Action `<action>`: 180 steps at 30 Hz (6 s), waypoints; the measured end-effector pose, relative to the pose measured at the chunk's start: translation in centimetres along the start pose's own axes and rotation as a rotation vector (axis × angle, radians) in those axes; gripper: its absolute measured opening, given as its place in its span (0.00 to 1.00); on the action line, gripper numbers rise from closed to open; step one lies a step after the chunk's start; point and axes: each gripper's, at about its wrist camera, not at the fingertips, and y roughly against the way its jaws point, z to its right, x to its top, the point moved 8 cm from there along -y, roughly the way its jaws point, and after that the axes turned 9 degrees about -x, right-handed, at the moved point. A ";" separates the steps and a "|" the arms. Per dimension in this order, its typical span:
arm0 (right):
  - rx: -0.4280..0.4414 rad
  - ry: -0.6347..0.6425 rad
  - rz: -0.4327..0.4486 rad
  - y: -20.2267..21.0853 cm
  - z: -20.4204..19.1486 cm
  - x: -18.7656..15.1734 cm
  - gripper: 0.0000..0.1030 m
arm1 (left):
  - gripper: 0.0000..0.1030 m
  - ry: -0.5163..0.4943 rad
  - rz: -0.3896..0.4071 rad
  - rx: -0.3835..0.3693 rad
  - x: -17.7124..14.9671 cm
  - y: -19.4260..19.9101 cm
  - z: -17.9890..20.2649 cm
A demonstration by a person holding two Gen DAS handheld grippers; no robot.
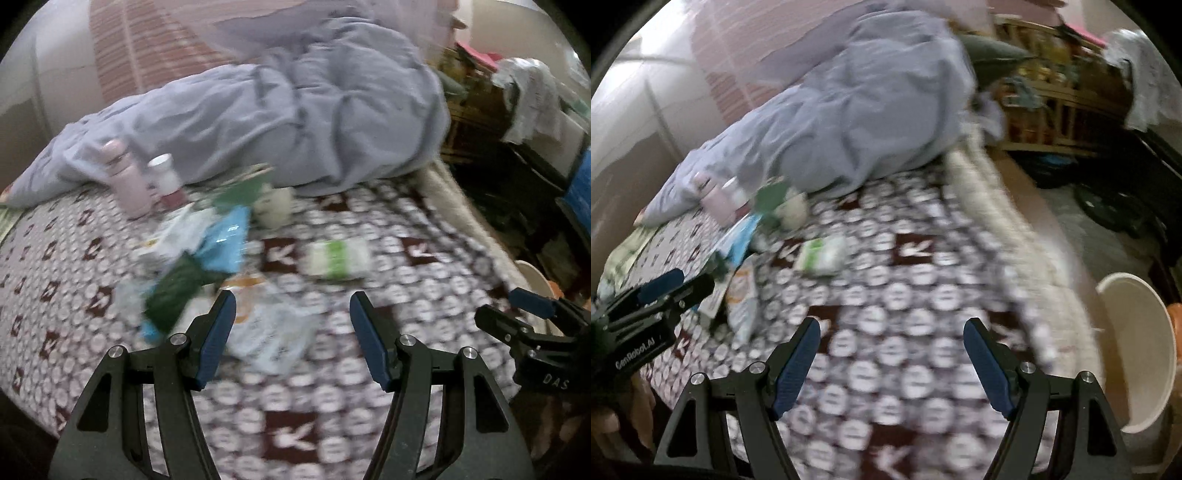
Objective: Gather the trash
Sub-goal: 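Move both open tools back to the trash pile on the bed, then grasp the clear plastic wrapper with the left tool while the right tool grasps the white-green packet, then carry both items over the white bucket and open both tools to drop them, then move both open tools back to the trash pile on the bed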
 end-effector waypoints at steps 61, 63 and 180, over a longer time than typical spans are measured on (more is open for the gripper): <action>0.039 0.067 -0.180 -16.0 -10.4 4.7 0.77 | 0.31 0.353 -0.166 -0.114 -3.5 -9.2 -21.9; 0.019 0.097 -0.188 -17.1 -11.1 4.5 0.77 | 0.15 0.374 -0.191 -0.124 -4.0 -9.6 -22.1; -0.237 -0.107 0.089 3.1 10.9 0.4 0.71 | 0.52 -0.087 -0.025 -0.199 2.6 -3.1 12.6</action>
